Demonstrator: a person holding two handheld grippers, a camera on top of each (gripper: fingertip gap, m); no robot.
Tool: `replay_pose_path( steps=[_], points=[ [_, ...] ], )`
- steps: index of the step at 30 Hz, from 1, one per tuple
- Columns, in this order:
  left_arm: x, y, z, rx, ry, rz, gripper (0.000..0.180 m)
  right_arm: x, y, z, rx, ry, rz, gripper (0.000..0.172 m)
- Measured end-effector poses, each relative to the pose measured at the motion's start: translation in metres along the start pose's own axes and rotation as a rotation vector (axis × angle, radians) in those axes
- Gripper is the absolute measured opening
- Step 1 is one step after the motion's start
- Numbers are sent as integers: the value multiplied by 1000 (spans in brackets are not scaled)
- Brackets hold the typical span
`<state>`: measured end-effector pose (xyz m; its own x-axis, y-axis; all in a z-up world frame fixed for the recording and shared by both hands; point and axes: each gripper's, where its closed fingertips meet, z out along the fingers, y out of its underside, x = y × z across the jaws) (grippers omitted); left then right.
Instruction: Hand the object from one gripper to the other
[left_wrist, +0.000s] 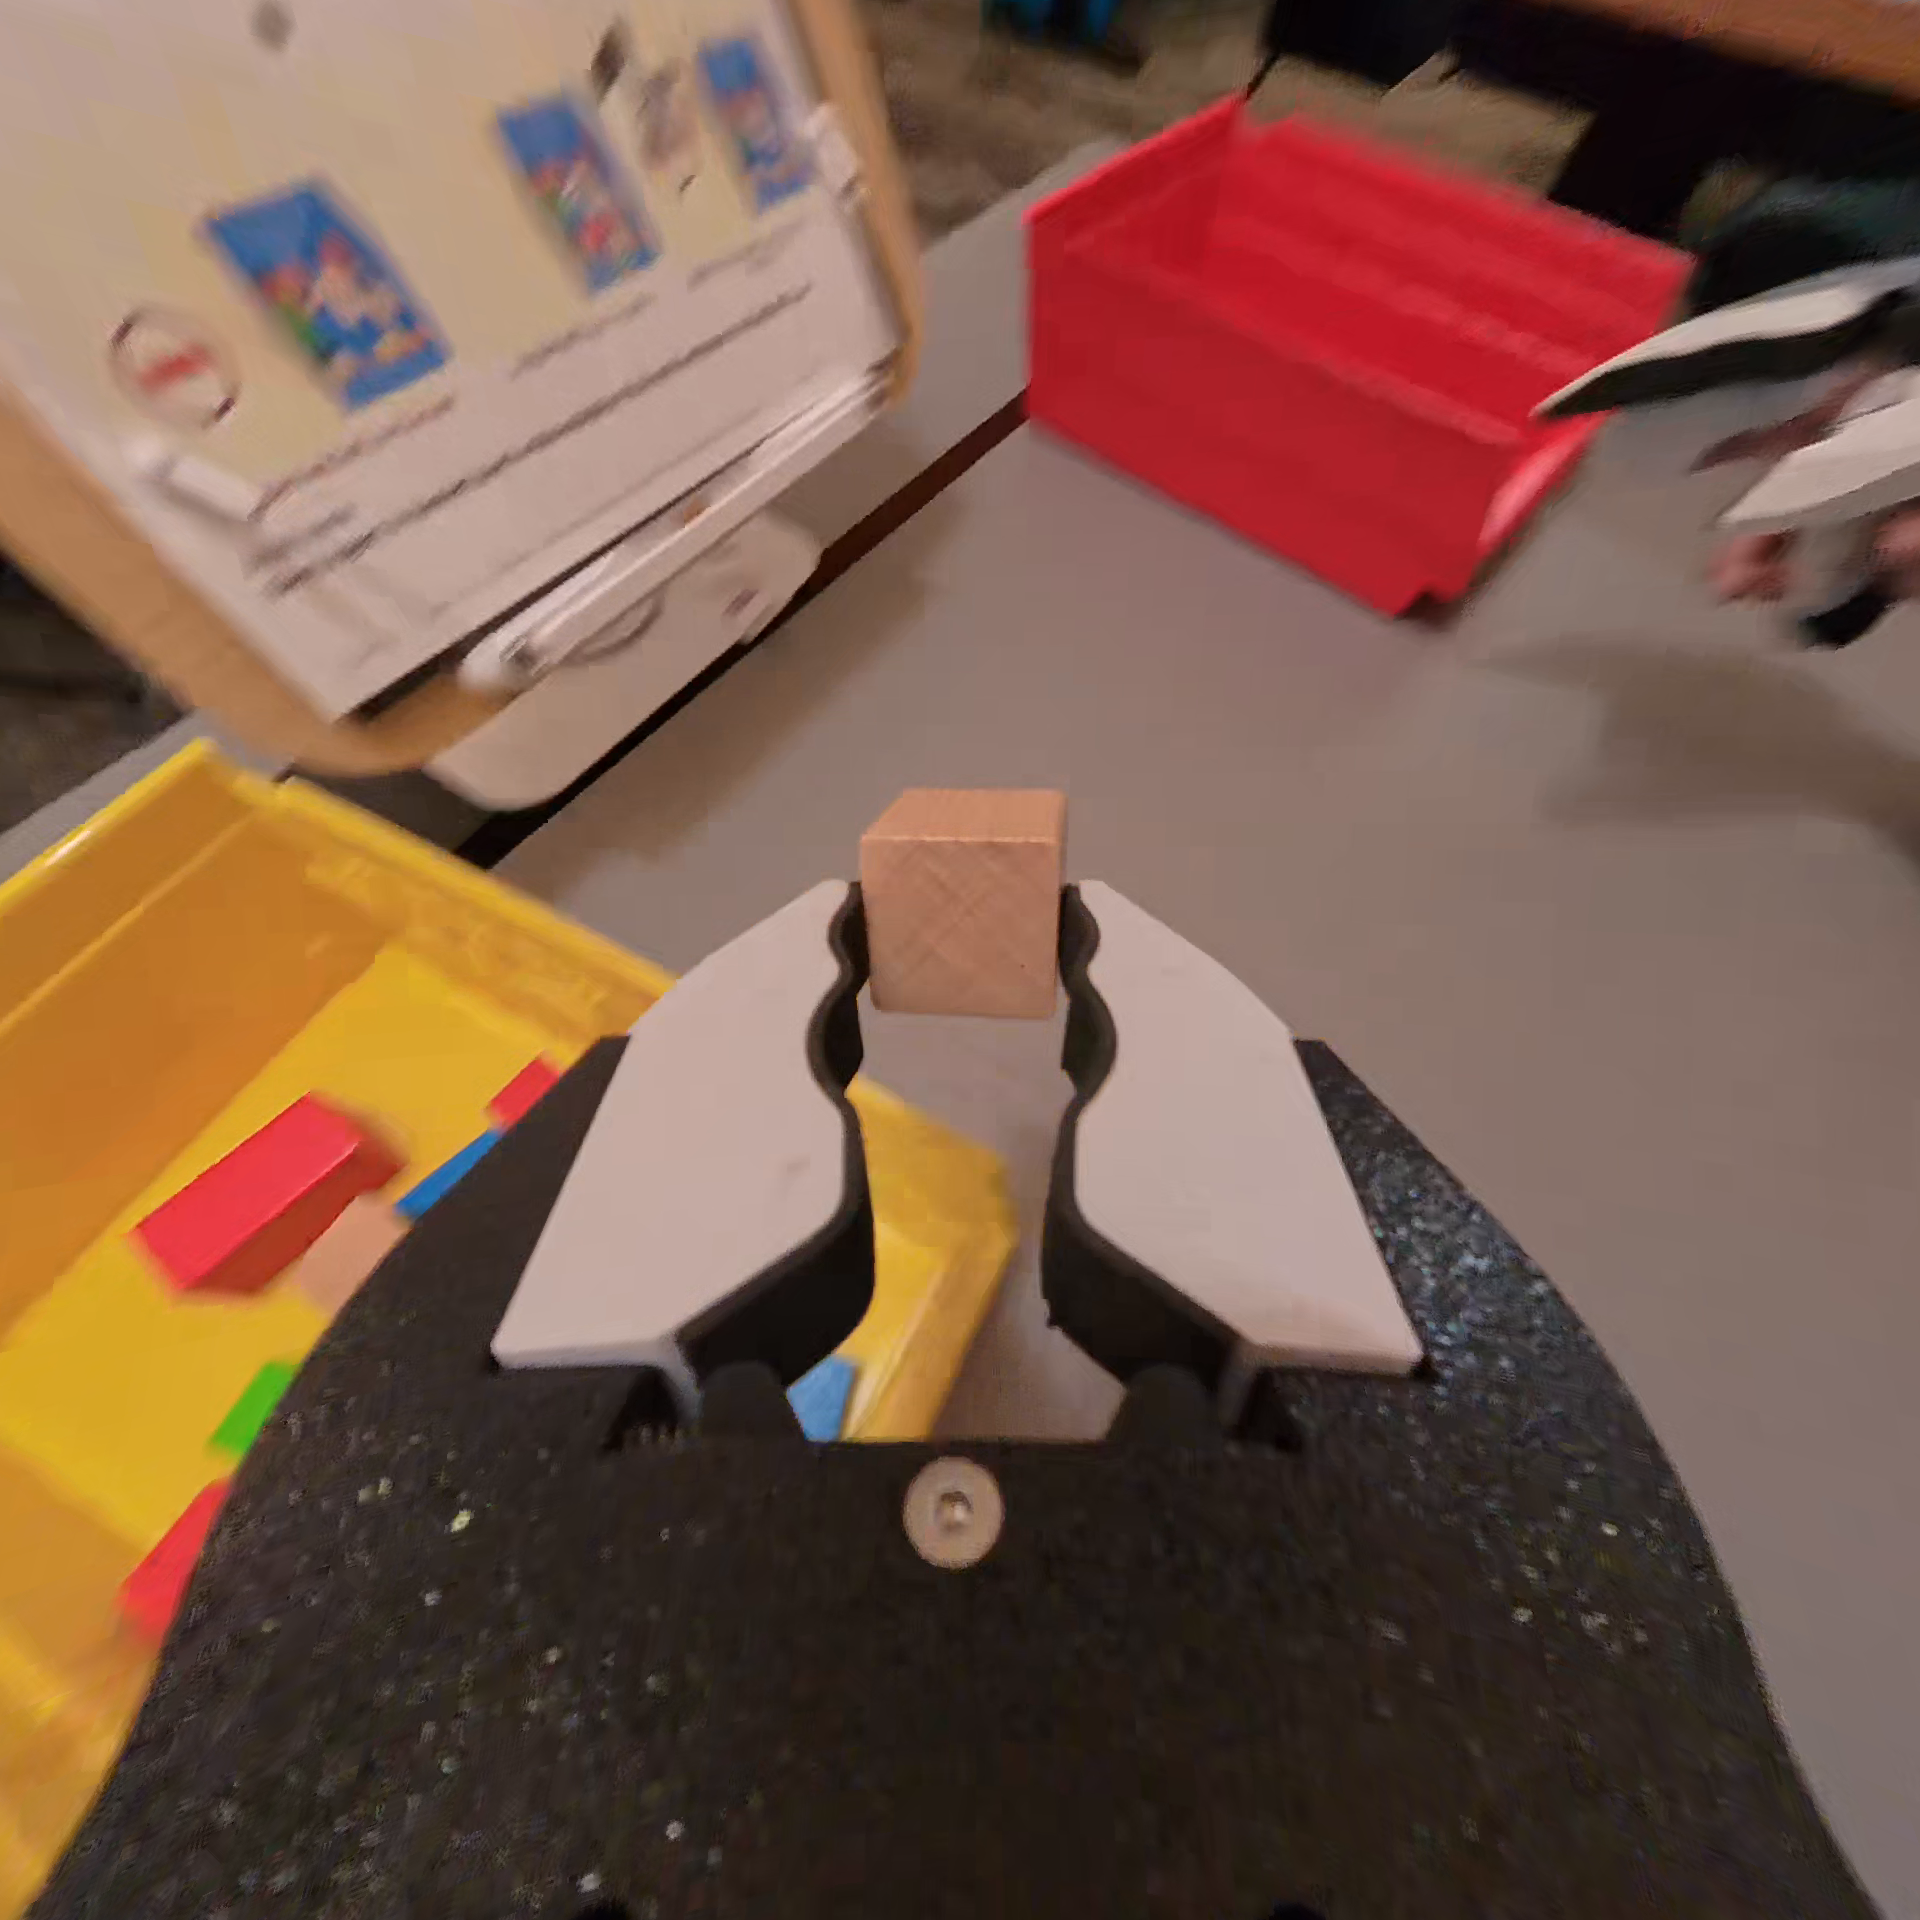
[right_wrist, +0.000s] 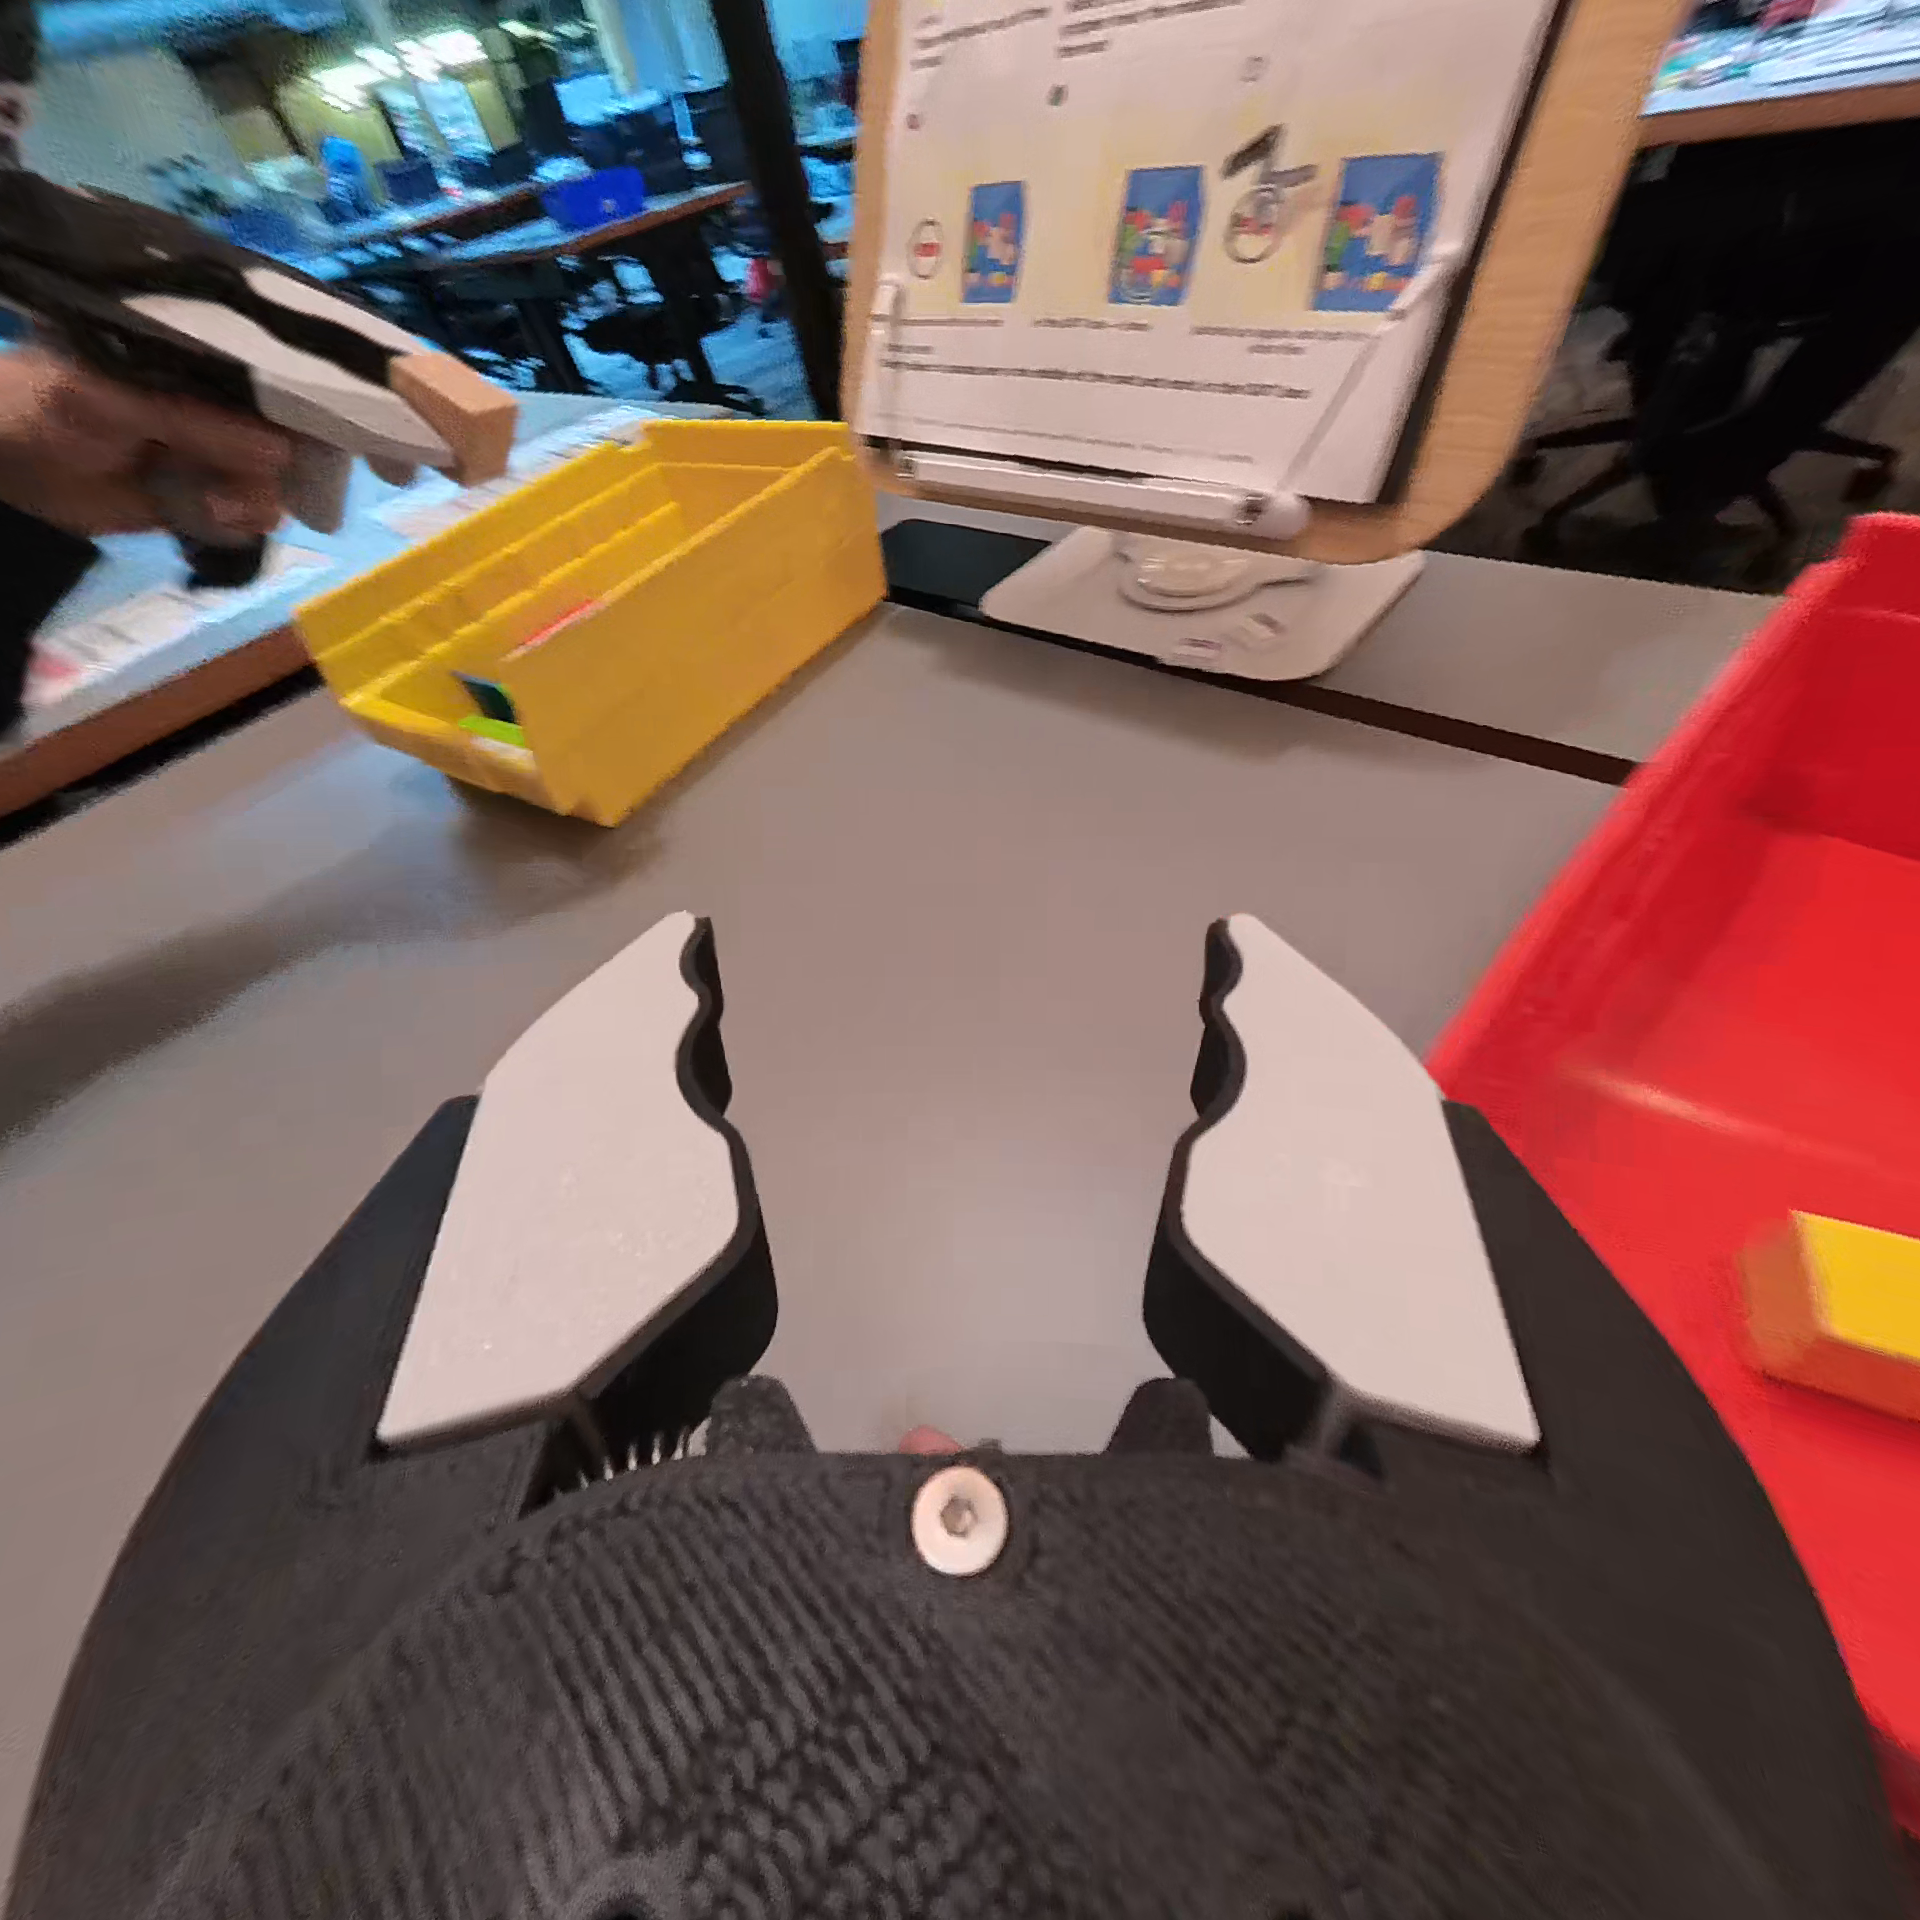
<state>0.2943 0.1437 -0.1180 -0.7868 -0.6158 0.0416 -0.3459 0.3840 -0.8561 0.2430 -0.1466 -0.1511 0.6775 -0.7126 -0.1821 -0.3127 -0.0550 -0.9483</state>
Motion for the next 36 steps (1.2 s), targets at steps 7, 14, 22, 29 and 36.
replay_pose_path(
  steps=[7, 14, 22, 29, 36],
  points=[
    [141, -36, 15, 344, 196, 348, 35, -108, -19, 17, 93, -565, 412, 91],
    [217, -33, 37, 443, 338, 618, 35, -169, -20, 7, 3, -1013, 778, 92],
    [236, -26, 46, 458, 373, 683, 35, -176, -20, 9, -22, -1057, 855, 77],
    [232, -22, 54, 433, 311, 692, 35, -175, -18, 10, -34, -1071, 873, 34],
    [224, -19, 58, 433, 218, 582, 52, -150, -17, 16, -33, -895, 762, 35]
  ],
)
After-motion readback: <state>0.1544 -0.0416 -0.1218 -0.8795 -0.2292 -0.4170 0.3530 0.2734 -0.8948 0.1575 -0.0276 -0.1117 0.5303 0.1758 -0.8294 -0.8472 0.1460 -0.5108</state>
